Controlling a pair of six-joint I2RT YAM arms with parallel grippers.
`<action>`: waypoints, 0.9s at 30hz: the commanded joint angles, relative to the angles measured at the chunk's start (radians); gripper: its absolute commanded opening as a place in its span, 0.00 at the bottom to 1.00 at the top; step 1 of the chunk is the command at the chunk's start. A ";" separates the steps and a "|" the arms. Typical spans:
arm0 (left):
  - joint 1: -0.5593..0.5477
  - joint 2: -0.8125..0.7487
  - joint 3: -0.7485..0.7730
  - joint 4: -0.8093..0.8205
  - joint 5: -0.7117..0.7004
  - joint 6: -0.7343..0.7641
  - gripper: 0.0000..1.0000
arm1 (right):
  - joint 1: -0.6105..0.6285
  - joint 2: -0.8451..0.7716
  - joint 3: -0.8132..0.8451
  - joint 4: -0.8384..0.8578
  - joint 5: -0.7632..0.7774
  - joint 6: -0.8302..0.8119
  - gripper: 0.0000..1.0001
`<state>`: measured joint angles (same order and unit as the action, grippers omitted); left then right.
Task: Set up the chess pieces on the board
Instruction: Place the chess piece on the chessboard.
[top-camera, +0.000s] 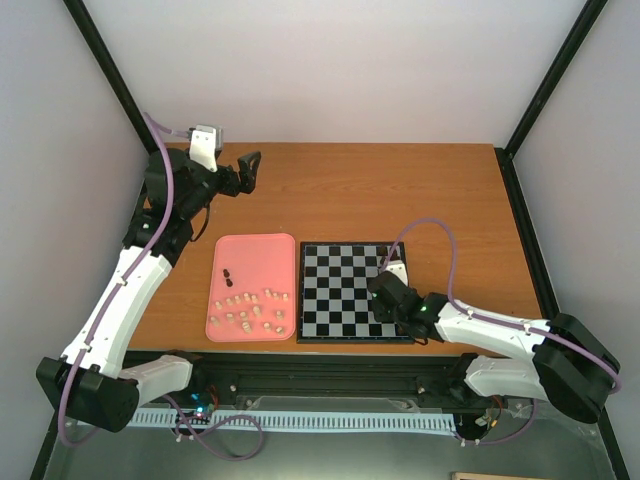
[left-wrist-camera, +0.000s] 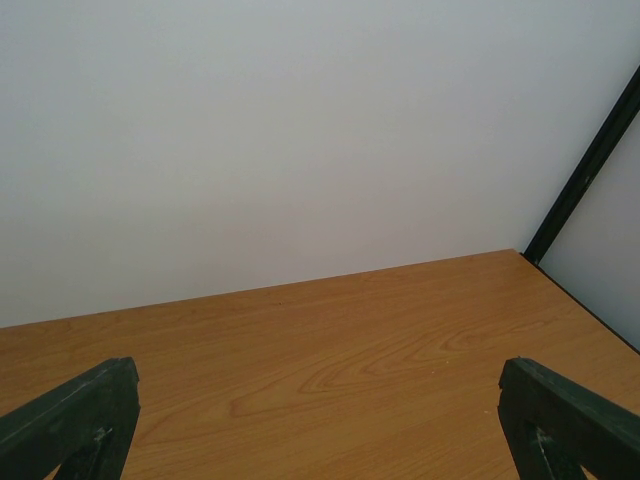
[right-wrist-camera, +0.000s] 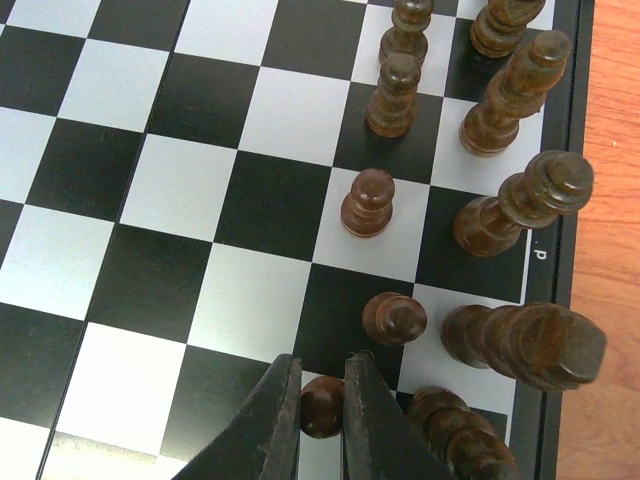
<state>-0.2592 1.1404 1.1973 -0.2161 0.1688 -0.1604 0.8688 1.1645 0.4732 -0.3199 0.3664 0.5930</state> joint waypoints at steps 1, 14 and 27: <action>-0.005 0.002 0.025 0.024 0.001 0.008 1.00 | -0.007 -0.001 -0.019 -0.002 0.019 0.024 0.03; -0.007 -0.001 0.025 0.023 0.000 0.007 1.00 | -0.004 -0.064 -0.018 -0.066 -0.021 0.027 0.03; -0.008 -0.005 0.024 0.023 -0.001 0.009 1.00 | 0.006 -0.030 -0.016 -0.068 -0.041 0.028 0.03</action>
<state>-0.2600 1.1404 1.1973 -0.2165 0.1684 -0.1600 0.8703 1.1286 0.4675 -0.3660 0.3321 0.6041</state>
